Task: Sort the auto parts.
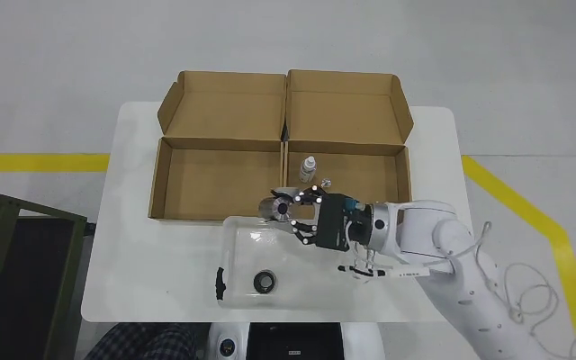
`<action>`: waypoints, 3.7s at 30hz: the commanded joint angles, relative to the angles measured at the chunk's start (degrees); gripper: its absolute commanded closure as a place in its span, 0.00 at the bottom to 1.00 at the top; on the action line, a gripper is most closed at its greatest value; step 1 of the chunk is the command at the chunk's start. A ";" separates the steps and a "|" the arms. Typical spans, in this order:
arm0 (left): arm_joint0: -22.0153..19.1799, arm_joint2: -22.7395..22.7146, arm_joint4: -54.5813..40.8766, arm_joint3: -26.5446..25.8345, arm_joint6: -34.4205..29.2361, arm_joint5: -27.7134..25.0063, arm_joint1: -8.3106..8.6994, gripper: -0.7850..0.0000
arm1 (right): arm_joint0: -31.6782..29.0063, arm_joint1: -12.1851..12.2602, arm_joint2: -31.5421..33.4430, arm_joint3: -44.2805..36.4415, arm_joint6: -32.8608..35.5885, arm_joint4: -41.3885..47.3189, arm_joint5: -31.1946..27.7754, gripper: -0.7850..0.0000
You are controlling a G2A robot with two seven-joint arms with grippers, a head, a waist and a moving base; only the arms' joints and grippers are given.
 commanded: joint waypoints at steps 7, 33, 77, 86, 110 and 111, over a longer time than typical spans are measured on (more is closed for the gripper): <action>0.00 0.00 0.00 0.00 0.00 0.00 0.00 0.00 | 5.13 -1.13 -3.77 6.57 1.25 2.10 2.60 1.00; 0.00 0.00 0.00 0.00 0.00 0.00 0.00 0.00 | 24.02 -8.33 -19.20 29.72 6.13 7.07 12.87 1.00; 0.00 0.00 0.00 0.00 0.00 0.00 0.00 0.00 | 36.77 -21.10 -32.35 54.39 14.19 -0.70 21.84 1.00; 0.00 0.00 0.00 0.00 0.00 0.00 0.00 0.00 | 36.87 -22.82 -32.81 57.22 14.50 -2.05 21.95 0.71; 0.00 0.00 0.00 0.00 0.00 0.00 0.00 0.00 | 32.43 -21.65 -26.08 43.19 17.69 -6.00 17.74 0.49; 0.00 0.00 0.00 0.00 0.00 0.00 0.00 0.00 | 31.64 -21.30 -25.50 41.50 18.06 -5.94 16.78 0.50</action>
